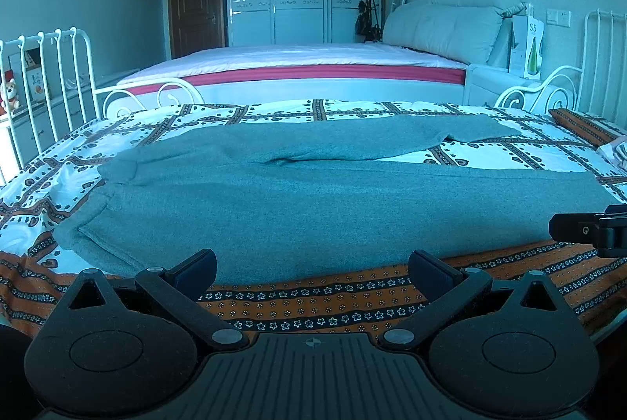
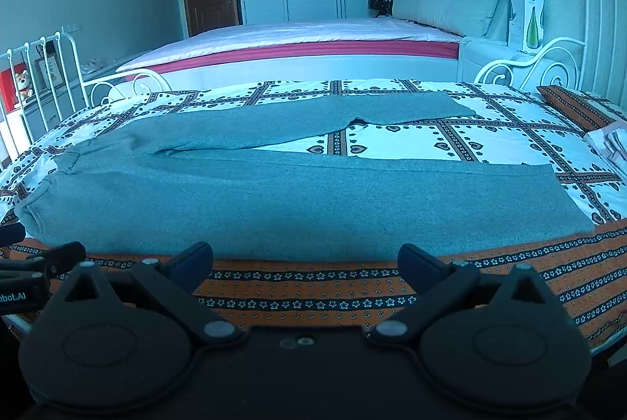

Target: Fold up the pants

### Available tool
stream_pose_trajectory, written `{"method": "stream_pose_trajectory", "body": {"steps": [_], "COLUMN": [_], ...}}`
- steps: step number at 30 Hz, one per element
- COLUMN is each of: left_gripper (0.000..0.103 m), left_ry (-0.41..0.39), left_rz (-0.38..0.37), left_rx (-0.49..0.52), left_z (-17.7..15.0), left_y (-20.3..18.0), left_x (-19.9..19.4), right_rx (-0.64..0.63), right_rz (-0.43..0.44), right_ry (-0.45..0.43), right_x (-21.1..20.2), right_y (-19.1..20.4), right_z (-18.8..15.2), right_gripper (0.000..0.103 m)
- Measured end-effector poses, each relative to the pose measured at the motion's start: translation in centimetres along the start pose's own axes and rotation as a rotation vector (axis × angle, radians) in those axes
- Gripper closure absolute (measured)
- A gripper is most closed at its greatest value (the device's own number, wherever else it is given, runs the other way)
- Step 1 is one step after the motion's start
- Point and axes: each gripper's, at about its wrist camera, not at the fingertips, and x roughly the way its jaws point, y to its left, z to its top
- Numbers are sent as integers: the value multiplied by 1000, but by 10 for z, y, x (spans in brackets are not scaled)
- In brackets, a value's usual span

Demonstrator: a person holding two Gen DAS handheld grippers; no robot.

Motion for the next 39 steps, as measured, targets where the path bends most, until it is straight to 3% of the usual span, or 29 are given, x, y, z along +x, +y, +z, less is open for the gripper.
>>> {"method": "stream_pose_trajectory", "body": {"steps": [39], "left_gripper": [0], "left_ry": [4], "left_rz": [-8], "left_rx": [-3], "left_z": [8], "left_y": [7], "left_x": [0], "right_rx": [8], "right_rz": [7], "right_ry": [-2], "right_x": [1], "right_y": [0], "right_z": [-1], "right_gripper": [7]}}
